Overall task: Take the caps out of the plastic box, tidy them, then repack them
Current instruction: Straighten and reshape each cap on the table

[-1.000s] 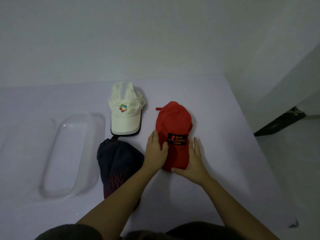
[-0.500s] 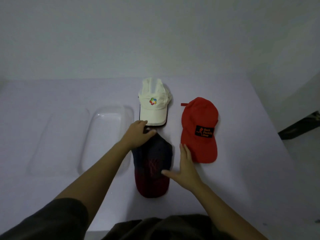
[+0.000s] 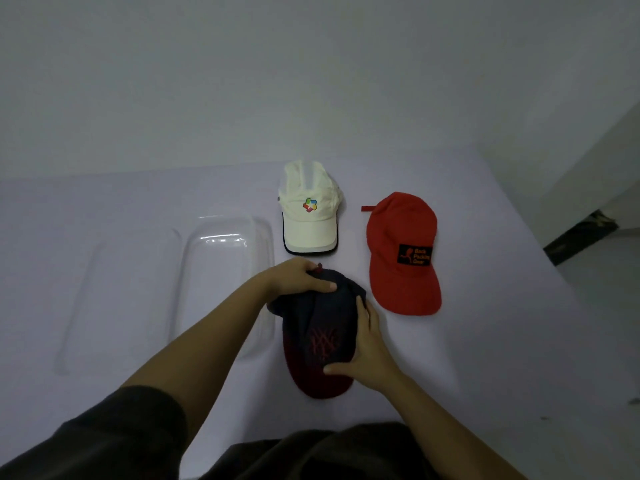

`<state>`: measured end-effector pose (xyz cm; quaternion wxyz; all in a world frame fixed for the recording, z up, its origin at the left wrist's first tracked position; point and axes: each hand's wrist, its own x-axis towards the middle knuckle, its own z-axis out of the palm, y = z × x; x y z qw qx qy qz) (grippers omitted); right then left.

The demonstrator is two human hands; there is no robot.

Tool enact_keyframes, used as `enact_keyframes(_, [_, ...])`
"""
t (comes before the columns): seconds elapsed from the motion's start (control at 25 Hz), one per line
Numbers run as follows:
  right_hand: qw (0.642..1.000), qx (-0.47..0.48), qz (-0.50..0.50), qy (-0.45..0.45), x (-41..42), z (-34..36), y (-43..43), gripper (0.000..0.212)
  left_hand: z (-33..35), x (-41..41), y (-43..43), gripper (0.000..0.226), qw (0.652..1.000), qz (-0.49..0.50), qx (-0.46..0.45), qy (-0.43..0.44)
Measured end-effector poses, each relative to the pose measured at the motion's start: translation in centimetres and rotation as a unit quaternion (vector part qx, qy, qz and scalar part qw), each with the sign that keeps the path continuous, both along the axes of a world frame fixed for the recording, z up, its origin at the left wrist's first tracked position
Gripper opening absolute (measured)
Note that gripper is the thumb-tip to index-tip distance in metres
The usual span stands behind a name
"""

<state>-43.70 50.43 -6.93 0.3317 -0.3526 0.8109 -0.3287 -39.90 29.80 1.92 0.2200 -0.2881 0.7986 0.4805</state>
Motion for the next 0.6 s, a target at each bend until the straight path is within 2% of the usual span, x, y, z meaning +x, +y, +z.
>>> enact_keyframes(0.2, [0.999,-0.029,-0.006,0.012,0.4,0.4,0.4,0.136,1.3,0.7,-0.1,0.030,0.990,0.014,0.139,0.000])
enact_keyframes(0.36, [0.999,-0.034,0.005,0.019,0.1,0.5,0.7,0.123,0.7,1.1,0.7,0.027,0.976,0.042,0.213,0.028])
enact_keyframes(0.44, [0.993,-0.096,-0.021,-0.058,-0.3,1.2,0.6,0.097,0.5,1.2,0.9,0.022,0.975,0.044,0.213,0.044])
enact_keyframes(0.52, [0.969,-0.173,-0.095,-0.151,-1.3,2.1,0.2,0.059,0.4,1.1,0.7,0.018,0.973,0.046,0.215,0.064])
enact_keyframes(0.6, [0.954,-0.200,-0.144,-0.171,-2.4,2.8,-0.5,0.025,0.8,0.9,0.6,0.020,0.973,0.052,0.201,0.102])
